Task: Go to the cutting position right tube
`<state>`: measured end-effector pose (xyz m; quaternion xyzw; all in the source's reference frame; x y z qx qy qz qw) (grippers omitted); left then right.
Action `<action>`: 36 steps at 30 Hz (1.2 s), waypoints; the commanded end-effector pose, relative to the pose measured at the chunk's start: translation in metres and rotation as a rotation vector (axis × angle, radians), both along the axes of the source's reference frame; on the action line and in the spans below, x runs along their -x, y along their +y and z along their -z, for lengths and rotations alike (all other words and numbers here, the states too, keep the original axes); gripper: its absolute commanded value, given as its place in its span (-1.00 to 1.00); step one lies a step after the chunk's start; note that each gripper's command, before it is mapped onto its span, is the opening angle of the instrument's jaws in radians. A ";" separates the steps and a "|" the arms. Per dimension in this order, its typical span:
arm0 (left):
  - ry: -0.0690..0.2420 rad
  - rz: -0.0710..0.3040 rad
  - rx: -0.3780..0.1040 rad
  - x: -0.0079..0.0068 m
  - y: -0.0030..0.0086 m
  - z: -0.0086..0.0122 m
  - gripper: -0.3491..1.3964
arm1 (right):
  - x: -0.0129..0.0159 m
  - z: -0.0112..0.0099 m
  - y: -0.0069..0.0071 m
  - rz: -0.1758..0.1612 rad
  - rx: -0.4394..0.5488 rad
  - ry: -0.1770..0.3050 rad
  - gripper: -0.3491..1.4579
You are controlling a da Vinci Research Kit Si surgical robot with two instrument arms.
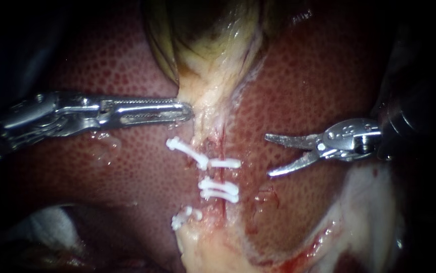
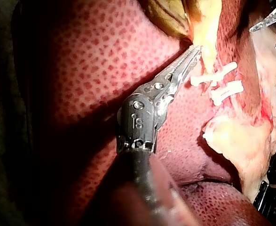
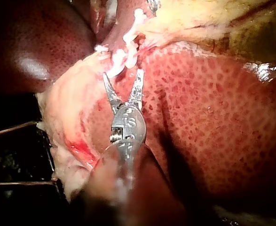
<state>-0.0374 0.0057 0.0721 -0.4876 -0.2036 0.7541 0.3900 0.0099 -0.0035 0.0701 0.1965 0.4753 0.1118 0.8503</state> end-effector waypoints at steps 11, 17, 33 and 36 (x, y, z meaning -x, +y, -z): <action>-0.014 0.033 -0.005 -0.0049 0.0029 0.0053 -1.00 | 0.0000 -0.0001 0.0000 -0.001 0.001 0.000 0.97; -0.025 0.051 0.017 -0.0069 0.0034 0.0081 -1.00 | -0.0001 -0.0001 -0.0001 0.001 -0.001 0.001 0.97; -0.025 0.055 0.017 -0.0069 0.0033 0.0087 -1.00 | -0.0046 -0.0052 -0.0033 0.040 -0.028 -0.001 0.97; -0.024 0.056 0.017 -0.0068 0.0031 0.0090 -1.00 | -0.0053 -0.0069 -0.0038 0.039 -0.046 -0.010 0.97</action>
